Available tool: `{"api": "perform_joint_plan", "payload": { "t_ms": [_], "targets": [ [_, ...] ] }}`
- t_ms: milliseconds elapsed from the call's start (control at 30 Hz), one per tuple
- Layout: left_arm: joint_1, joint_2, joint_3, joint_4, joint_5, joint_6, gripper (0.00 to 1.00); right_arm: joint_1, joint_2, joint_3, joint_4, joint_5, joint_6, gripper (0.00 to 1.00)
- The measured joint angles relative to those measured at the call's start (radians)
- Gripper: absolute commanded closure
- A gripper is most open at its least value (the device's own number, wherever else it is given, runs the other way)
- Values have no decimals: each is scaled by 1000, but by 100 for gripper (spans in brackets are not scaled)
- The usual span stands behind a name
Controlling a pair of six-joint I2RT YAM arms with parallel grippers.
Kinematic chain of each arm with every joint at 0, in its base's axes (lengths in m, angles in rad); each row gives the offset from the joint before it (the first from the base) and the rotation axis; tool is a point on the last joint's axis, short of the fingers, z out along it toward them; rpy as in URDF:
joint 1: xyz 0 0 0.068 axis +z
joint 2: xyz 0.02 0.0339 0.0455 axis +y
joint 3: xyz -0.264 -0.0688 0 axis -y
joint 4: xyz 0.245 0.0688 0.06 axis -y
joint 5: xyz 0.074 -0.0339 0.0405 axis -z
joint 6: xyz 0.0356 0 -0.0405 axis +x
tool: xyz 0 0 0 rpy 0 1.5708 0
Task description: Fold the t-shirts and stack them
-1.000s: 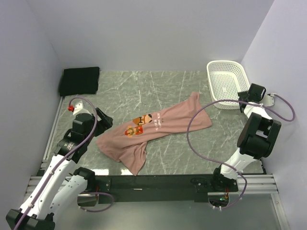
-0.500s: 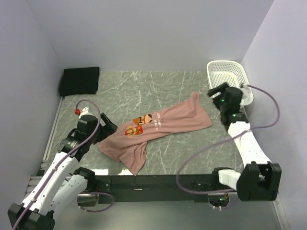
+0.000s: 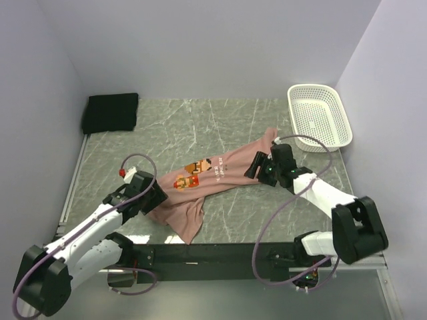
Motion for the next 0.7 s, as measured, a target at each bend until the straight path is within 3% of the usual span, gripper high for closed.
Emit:
{"api": "perform_joint_plan", "payload": {
  "t_ms": [233,400,600,700],
  "targets": [
    [74,200,17,140,-99,-2,41,-55,182,14,44,-53,-19,28],
    [196,460,168,228,-90,45,40,-105,318,139,69,-76,-25,30],
    [272,750,454,251,-90,163,22,-145,455,298,61,-94,-25,30],
    [289,794,541,246,-97,229,15,-149,486,358,36,-90,-38,29]
  ]
}}
